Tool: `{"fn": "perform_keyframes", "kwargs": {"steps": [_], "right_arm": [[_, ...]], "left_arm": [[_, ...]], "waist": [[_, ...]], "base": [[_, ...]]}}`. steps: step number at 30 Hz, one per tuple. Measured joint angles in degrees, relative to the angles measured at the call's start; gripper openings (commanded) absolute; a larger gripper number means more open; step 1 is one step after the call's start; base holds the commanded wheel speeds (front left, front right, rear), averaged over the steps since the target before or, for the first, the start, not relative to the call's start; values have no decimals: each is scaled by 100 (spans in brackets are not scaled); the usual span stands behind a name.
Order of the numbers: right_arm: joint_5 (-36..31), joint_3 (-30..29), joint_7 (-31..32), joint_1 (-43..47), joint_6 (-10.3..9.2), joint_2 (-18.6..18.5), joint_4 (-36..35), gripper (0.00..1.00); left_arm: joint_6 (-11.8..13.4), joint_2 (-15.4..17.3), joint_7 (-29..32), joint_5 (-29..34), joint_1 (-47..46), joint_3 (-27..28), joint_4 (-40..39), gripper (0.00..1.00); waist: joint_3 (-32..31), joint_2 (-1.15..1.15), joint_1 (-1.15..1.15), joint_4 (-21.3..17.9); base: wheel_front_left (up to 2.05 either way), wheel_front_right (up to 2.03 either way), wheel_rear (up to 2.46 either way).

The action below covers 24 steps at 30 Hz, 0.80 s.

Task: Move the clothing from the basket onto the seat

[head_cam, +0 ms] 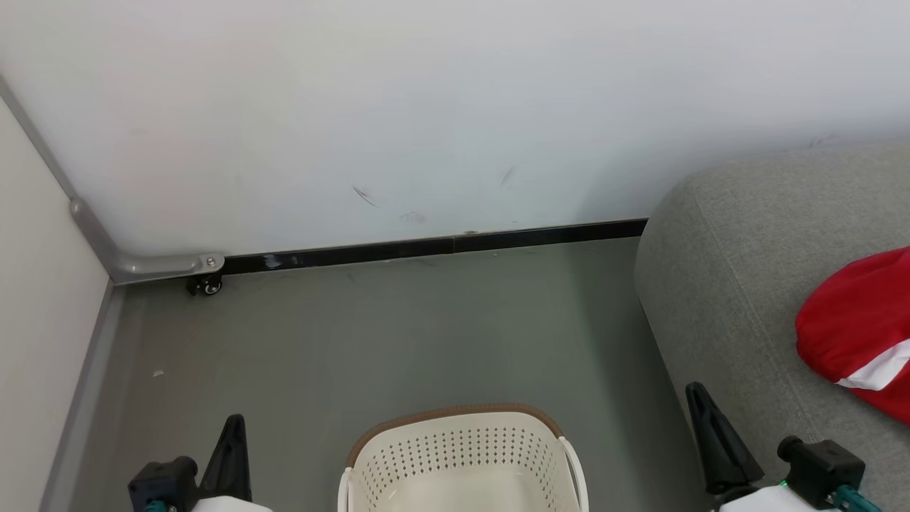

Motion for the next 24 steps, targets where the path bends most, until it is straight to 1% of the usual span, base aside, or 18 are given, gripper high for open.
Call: {"fn": "perform_keyframes", "kwargs": {"steps": [7, 11, 15, 16, 20, 24], "right_arm": [[723, -12, 58, -2, 0, 1, -56, 0], [1190, -51, 129, -9, 0, 1, -60, 0], [1489, -101, 210, -22, -1, 2, -65, 0], [1489, -101, 210, -22, -1, 2, -65, 0], [1825, -147, 292, -35, -1, 2, -75, 0], [2157, -178, 353, -38, -1, -1, -81, 0]], "left_arm": [[-137, -77, 164, -665, -1, 123, -5, 0], [-245, -109, 243, -924, -2, 213, -22, 0], [-339, -148, 349, -1206, -3, 290, -33, 0], [-339, -148, 349, -1206, -3, 290, -33, 0], [-396, -189, 419, -1511, -4, 387, -56, 0], [-511, -240, 519, -1801, -10, 465, -75, 0]], "waist": [[19, 0, 1, 11], [25, 0, 7, 18], [26, 0, 23, 23], [26, 0, 23, 23], [20, 0, 44, 29], [10, 0, 65, 35]], "base": [[0, 0, 0], [0, 0, 0], [0, 0, 0], [0, 0, 0], [0, 0, 0], [0, 0, 0]]}}
